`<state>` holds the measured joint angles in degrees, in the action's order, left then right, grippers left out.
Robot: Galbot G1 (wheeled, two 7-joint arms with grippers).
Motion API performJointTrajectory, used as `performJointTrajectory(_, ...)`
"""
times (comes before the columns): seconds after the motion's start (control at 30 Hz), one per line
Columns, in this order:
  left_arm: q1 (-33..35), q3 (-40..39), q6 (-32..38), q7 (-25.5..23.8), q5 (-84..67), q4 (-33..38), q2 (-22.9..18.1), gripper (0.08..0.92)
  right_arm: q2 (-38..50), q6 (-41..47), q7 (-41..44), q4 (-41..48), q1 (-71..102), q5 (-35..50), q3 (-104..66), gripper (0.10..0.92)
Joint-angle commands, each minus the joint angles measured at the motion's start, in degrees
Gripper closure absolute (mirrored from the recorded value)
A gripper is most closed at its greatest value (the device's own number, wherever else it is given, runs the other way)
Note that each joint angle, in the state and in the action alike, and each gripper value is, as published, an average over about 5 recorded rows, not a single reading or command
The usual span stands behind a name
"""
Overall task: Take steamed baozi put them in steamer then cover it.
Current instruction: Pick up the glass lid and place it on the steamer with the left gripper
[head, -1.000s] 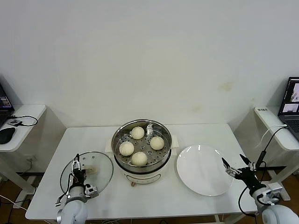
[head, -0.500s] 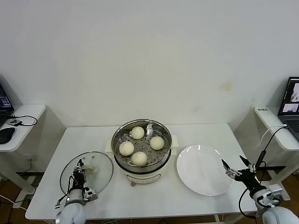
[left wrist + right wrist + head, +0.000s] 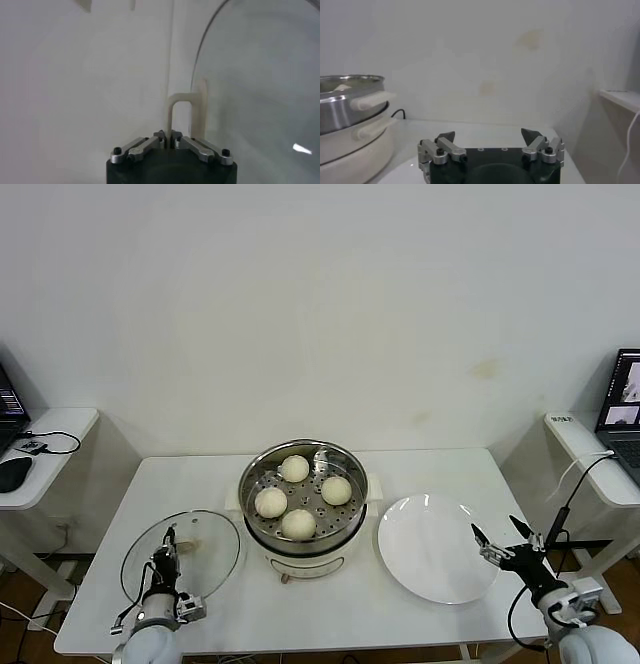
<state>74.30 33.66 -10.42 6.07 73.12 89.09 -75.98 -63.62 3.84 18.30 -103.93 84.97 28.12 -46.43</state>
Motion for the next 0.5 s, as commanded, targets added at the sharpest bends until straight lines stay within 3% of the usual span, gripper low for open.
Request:
performJointTrajectory(0.03, 2.91, 1.36, -2.39, 0.40, 2.99, 8.88, 0.05, 0.865, -0.04, 1.57, -0.58, -1.40, 0.42, 0.74, -0.29, 0.203)
performJointTrajectory(0.5, 1.94, 6.01, -3.58, -5.01, 1.95, 16.94, 5.32, 0.865, -0.69, 4.63, -1.38, -4.40, 2.99, 0.70, -0.71, 0.203)
